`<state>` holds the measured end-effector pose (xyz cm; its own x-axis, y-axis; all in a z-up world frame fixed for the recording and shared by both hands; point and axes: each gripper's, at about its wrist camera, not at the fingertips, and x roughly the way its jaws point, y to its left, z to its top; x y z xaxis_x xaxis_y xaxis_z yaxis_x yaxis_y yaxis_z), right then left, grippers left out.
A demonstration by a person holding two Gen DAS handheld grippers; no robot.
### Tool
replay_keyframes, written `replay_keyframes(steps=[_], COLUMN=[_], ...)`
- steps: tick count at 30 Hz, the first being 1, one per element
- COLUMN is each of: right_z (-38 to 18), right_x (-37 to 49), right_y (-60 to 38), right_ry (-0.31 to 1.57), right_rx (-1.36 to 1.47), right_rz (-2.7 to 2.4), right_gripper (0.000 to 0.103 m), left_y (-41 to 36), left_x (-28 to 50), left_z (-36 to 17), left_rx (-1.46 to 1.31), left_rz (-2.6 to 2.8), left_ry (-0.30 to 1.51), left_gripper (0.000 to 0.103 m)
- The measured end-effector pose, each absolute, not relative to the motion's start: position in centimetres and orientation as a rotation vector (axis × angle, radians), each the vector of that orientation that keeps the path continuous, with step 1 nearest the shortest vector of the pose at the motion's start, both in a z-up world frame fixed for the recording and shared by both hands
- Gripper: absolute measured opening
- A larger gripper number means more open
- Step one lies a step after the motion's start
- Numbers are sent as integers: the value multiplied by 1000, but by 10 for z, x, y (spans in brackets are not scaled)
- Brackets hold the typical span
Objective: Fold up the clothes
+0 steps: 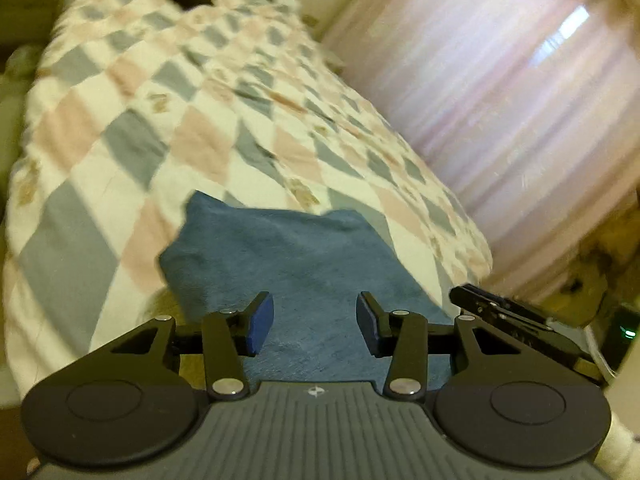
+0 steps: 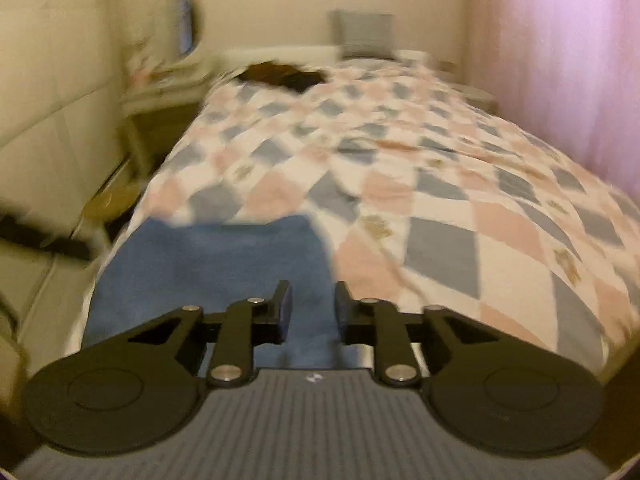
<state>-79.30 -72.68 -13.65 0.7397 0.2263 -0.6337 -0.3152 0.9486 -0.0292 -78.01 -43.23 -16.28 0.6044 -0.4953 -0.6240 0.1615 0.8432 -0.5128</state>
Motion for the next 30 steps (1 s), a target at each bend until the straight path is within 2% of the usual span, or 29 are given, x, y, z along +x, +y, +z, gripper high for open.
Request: replay_keyframes(steps=[2, 3, 5, 9, 14, 17, 19, 22, 25, 26, 27, 30], right_z=[-171, -184, -204, -218, -203, -186, -169, -140, -123, -122, -123, -149], right_x=[-791, -788, -782, -777, -772, -768, -760, -746, -716, -702, -691, -655], right_y=[-731, -740, -758, -770, -768, -763, -759, -742, -716, -704, -694, -674], right_ry=[719, 731, 738, 697, 783, 841, 847, 772, 685, 670, 653, 679], right_rx=[-159, -117, -22, 57, 70, 88, 95, 32, -30, -63, -96, -169], right_rz=[275, 262, 232, 247, 256, 261, 255, 285, 362, 390, 413, 437], right_gripper=[10, 10, 10, 10, 10, 13, 20, 20, 20, 20, 18, 14], left_y=[-443, -446, -448, -445, -451, -456, -458, -460, -464, -465, -467, -466], left_x=[-769, -763, -753, -744, -742, -743, -739, -725, -706, -701, -695, -683], left_z=[-191, -207, -225, -238, -218, -193, -177, -162, -162, -166, -169, -188], left_rx=[-382, -368, -363, -418, -343, -284, -267, -272, -280, -281, -279, -269], left_rz=[-365, -360, -375, -387, -388, -393, -405, -412, -397, -388, -375, -302], left_ry=[875, 887, 866, 846, 873, 851, 820, 773, 753, 754, 756, 764], left_gripper=[36, 23, 9, 9, 9, 26, 27, 27, 26, 21, 11, 7])
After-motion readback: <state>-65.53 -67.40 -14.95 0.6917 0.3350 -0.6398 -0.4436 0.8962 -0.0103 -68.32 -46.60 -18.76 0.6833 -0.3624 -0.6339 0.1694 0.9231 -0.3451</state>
